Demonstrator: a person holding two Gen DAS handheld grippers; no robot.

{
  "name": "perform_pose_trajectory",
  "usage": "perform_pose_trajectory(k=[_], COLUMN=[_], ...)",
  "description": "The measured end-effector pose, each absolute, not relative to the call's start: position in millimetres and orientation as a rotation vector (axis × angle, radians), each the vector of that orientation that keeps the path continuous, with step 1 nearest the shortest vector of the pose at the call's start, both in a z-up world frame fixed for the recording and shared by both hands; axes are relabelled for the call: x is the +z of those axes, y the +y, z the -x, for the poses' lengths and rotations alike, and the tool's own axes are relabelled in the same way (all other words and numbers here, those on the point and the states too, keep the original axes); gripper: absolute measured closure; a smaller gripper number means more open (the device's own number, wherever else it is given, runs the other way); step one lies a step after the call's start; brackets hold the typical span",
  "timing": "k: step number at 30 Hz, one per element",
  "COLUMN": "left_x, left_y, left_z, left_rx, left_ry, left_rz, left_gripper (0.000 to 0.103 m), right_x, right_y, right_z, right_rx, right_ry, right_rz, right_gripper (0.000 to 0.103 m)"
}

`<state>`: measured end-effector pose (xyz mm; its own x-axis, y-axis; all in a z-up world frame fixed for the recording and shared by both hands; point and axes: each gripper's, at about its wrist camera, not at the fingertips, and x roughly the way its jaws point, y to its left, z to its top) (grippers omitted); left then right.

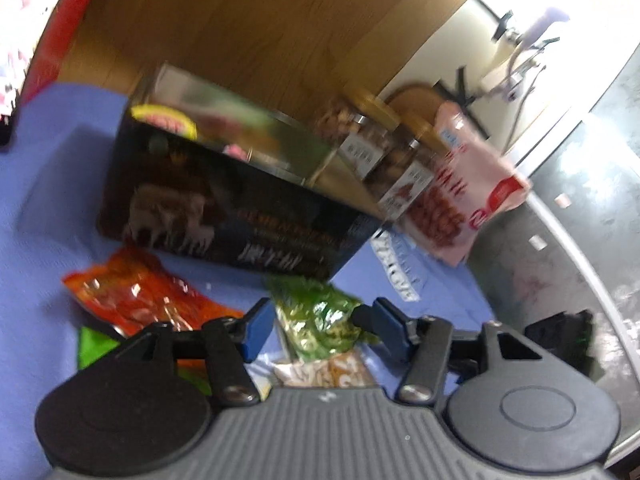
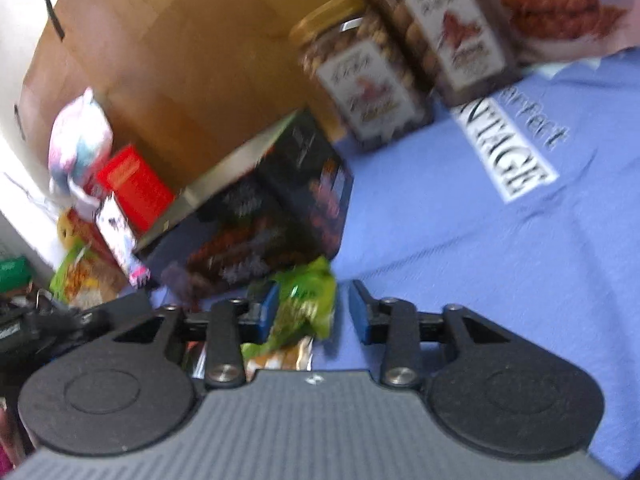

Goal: Organize snacks

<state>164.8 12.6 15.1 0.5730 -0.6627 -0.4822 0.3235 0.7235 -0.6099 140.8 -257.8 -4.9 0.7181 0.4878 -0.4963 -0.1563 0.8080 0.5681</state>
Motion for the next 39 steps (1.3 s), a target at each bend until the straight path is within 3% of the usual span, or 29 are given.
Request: perform_pose_trajectory(k=[2,6,10,17,25,39], left_x=[7,7,12,9,3,-2], left_y=[8,6,10,11,5,10], left_z=[-167,-164,-159,-135,-95,-74], left_rx=[-0.589,-0.576,-0.591,-0.65,-0.698,-0.702], left_ry=[0.783,0.775,0.776,0.794,0.803,0.785], left_rz=[0.486,0.464,0.501,0.549,0.488,0.449], left_gripper=[0.047,0.047,0.036,0.033,0.029,0.029], right_x=[-3,-4,-19,-23,-19,-12], right_y=[-255,-260,-292,-309,-310,-286], right_z=[-138,-134,-127,-86,-47,-47], right_rx=[0.381,0.402,0.458,0.566,0.524,0.562], right_ry=[0.679,0.668,0.703,0.721,0.748,0.747], right_rz=[-0.504,-0.582,-0.86,-1.053,-0.866,-0.667], right_gripper=[0.074,0.087,0.099,0.099,0.099,0.079])
